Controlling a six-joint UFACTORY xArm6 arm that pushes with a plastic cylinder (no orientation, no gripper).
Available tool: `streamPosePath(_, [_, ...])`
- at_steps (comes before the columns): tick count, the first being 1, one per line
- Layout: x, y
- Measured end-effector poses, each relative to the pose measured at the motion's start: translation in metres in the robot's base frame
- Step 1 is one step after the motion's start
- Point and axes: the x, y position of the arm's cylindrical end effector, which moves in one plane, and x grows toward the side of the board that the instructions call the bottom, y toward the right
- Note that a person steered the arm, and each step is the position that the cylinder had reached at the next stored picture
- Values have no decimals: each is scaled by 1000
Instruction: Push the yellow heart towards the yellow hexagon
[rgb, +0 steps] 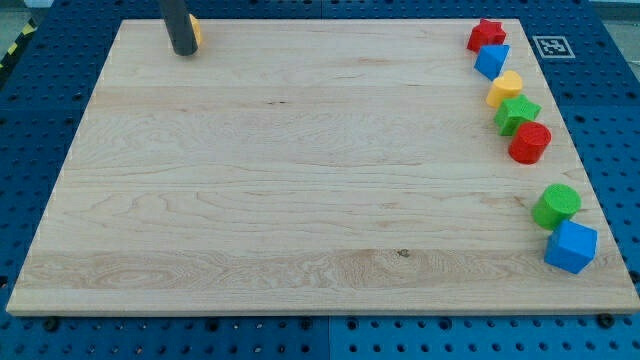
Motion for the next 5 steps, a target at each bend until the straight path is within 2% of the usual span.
streamPosePath(1, [0,-3])
streamPosePath(2, [31,11])
streamPosePath(3, [50,67])
streamPosePath(4, [45,115])
streamPosePath(5, [-1,147])
